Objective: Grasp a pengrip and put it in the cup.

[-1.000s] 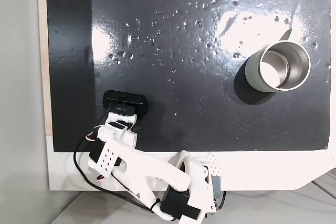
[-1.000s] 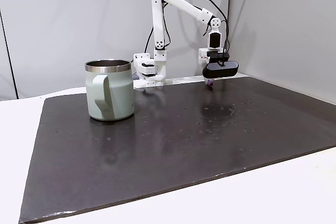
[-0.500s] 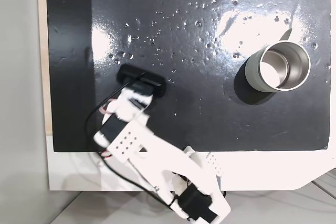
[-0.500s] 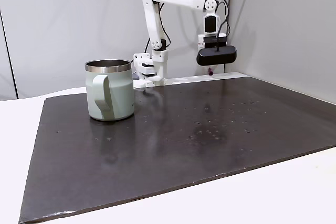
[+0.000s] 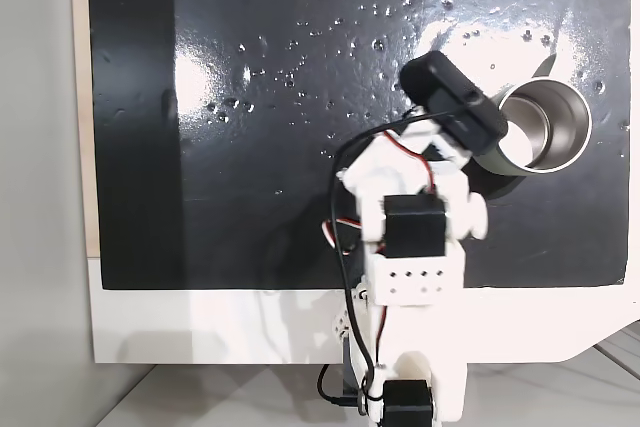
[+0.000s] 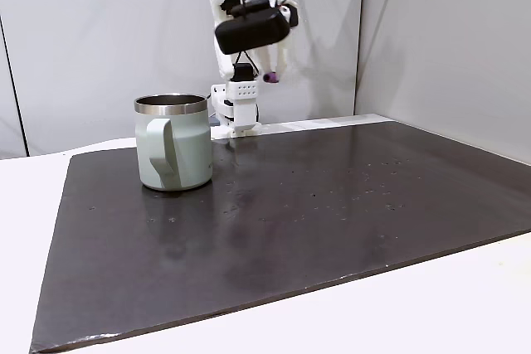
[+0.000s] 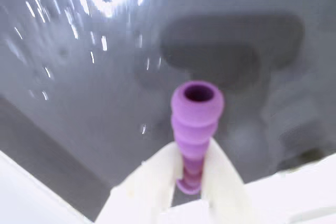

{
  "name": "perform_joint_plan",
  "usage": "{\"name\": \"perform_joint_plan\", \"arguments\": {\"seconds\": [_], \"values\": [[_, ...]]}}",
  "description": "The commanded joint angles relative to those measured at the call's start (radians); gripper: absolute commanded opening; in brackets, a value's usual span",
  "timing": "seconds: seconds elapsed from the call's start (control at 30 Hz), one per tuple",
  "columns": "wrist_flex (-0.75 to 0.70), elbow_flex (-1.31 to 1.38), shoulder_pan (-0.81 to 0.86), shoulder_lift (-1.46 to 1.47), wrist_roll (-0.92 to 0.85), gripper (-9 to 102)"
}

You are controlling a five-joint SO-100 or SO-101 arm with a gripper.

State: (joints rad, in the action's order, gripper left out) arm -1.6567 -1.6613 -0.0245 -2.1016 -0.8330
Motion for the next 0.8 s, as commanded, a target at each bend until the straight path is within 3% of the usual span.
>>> {"name": "perform_joint_plan", "arguments": {"seconds": [0.0, 0.3, 0.53, 0.77], "values": [[-0.002, 0.101, 0.204, -0.04, -0.147, 0], [0.273, 0.124, 0.551, -0.015, -0.403, 0], [0.405, 0.21, 0.597, 0.109, -0.407, 0], [0.422, 0.199, 0.591, 0.13, -0.387, 4]]}}
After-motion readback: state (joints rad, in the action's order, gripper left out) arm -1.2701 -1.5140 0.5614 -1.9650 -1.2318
